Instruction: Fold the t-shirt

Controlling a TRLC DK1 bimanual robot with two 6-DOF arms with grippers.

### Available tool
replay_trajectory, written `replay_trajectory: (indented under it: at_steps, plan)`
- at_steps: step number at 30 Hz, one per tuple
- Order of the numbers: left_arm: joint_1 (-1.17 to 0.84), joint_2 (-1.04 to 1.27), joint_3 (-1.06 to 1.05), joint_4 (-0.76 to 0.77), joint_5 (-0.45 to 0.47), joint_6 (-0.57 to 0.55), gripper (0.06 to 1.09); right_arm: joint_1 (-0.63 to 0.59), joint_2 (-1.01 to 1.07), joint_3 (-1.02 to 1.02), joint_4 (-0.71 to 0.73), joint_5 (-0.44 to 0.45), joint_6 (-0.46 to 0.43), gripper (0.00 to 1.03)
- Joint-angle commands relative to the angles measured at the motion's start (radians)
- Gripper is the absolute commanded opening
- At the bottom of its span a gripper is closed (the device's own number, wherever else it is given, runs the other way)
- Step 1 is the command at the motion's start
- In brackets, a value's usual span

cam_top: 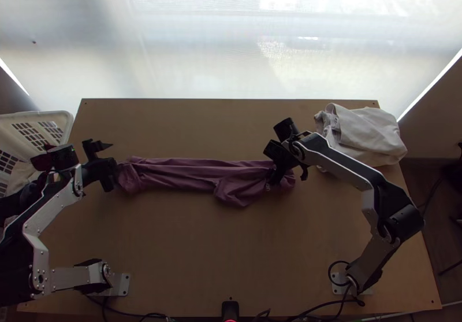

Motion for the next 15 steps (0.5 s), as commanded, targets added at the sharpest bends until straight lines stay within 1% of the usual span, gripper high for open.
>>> replay_trajectory:
  at_steps: [1, 5, 9, 10, 12, 15]
  plan:
    - [0.098, -0.127, 0.025, -0.121, 0.095, 0.030, 1.04, -0.029, -0.045, -0.038, 0.000, 0.002, 0.003, 0.82]
    - [0.115, -0.151, 0.043, -0.118, 0.117, 0.027, 1.04, -0.029, -0.079, -0.038, 0.000, 0.007, 0.006, 0.82]
    - [0.216, -0.067, 0.106, -0.065, 0.143, 0.056, 1.04, -0.055, -0.136, -0.038, -0.019, 0.025, 0.009, 0.84]
    - [0.241, -0.044, 0.135, -0.071, 0.145, 0.052, 1.04, -0.061, -0.151, -0.040, -0.026, 0.027, 0.008, 0.84]
    - [0.268, -0.033, 0.195, -0.134, 0.145, -0.005, 1.04, -0.067, -0.179, -0.043, -0.046, 0.044, 0.011, 0.85]
    - [0.271, -0.081, 0.243, -0.247, 0.145, -0.138, 1.04, -0.064, -0.225, -0.035, -0.071, 0.067, 0.037, 0.86]
